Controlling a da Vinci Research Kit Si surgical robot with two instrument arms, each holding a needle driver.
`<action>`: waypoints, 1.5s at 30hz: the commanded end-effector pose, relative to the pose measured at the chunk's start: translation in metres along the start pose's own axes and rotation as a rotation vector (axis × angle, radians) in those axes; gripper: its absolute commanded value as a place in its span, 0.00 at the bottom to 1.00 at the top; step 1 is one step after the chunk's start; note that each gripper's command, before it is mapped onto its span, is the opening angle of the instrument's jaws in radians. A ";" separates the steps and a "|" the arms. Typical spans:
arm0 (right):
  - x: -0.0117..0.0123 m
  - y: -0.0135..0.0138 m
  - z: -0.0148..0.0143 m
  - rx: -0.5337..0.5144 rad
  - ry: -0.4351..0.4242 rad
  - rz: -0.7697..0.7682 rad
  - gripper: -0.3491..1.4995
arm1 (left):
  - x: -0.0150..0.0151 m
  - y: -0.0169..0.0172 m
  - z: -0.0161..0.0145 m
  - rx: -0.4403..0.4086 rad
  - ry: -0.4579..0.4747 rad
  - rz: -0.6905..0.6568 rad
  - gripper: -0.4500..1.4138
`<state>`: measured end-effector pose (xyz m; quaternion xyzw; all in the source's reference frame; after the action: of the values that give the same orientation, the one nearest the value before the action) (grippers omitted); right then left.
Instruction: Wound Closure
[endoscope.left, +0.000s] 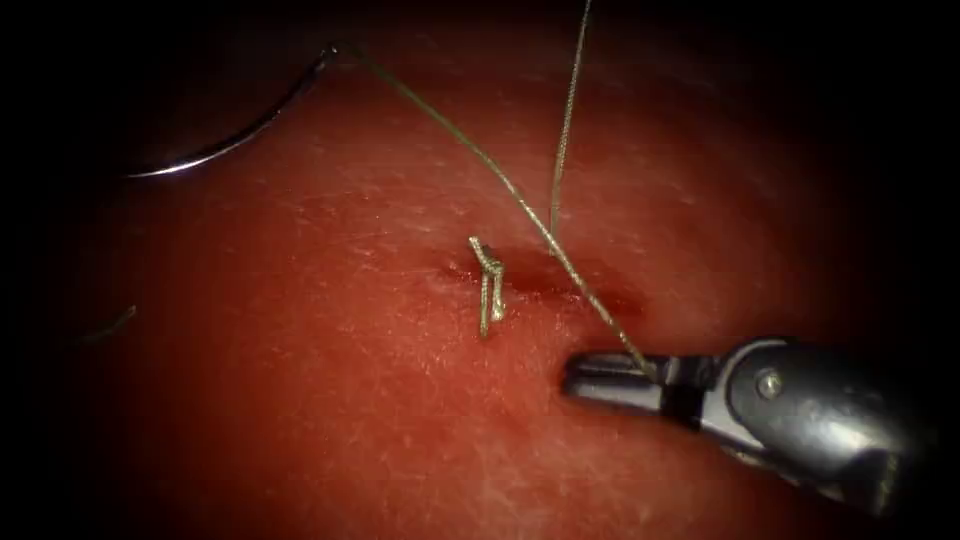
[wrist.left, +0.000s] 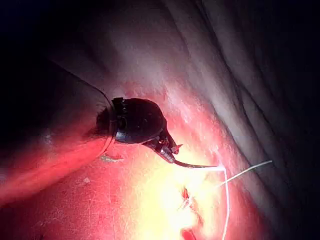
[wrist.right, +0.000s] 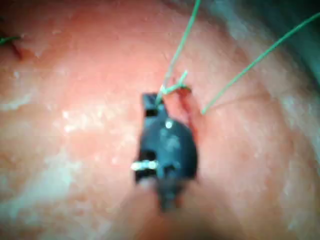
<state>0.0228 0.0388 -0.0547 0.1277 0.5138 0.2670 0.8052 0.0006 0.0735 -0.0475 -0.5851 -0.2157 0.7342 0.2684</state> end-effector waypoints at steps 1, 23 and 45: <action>0.0000 -0.0008 0.0010 0.014 0.004 0.000 0.00 | -0.0007 -0.0005 0.0006 -0.001 -0.008 0.003 0.05; 0.0031 -0.0066 0.0039 0.196 -0.001 -0.025 0.44 | -0.0017 -0.0015 -0.0005 0.005 -0.013 0.011 0.05; -0.0002 0.0001 0.0011 -0.073 0.054 -0.152 0.97 | -0.0028 -0.0039 -0.0052 0.039 -0.017 0.012 0.05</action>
<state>0.0231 0.0389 -0.0550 0.0513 0.5327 0.2267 0.8138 0.0071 0.0746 -0.0449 -0.5742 -0.1993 0.7453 0.2738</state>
